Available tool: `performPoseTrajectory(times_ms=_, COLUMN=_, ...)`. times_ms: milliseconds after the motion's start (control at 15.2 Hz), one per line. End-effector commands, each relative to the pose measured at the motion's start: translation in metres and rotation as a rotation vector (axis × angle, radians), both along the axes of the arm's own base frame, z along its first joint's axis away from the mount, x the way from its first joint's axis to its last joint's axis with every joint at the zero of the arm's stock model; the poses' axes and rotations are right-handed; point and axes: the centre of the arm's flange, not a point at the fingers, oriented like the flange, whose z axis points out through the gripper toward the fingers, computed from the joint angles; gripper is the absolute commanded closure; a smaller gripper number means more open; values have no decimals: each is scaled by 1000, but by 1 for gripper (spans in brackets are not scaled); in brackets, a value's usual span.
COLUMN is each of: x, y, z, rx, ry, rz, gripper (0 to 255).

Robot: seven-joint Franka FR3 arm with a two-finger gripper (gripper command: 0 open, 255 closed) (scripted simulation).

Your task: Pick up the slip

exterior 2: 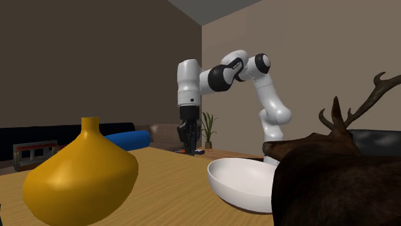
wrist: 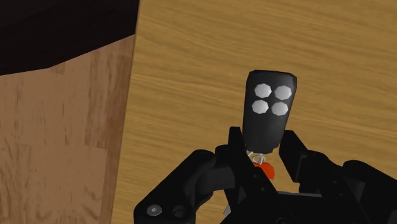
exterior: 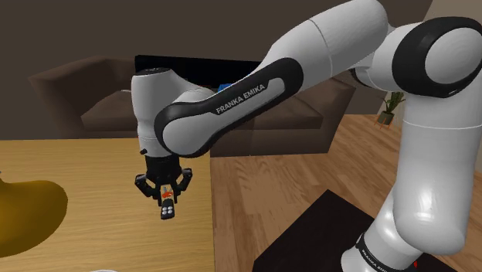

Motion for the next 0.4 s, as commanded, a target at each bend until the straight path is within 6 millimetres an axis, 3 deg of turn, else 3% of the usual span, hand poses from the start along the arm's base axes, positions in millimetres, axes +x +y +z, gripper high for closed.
performPoseTrajectory(times_ms=0, x=-1, y=1, z=10, rx=0, ry=0, rz=0, gripper=255)
performPoseTrajectory(times_ms=330, x=-1, y=1, z=27, rx=0, ry=0, rz=0, gripper=255)
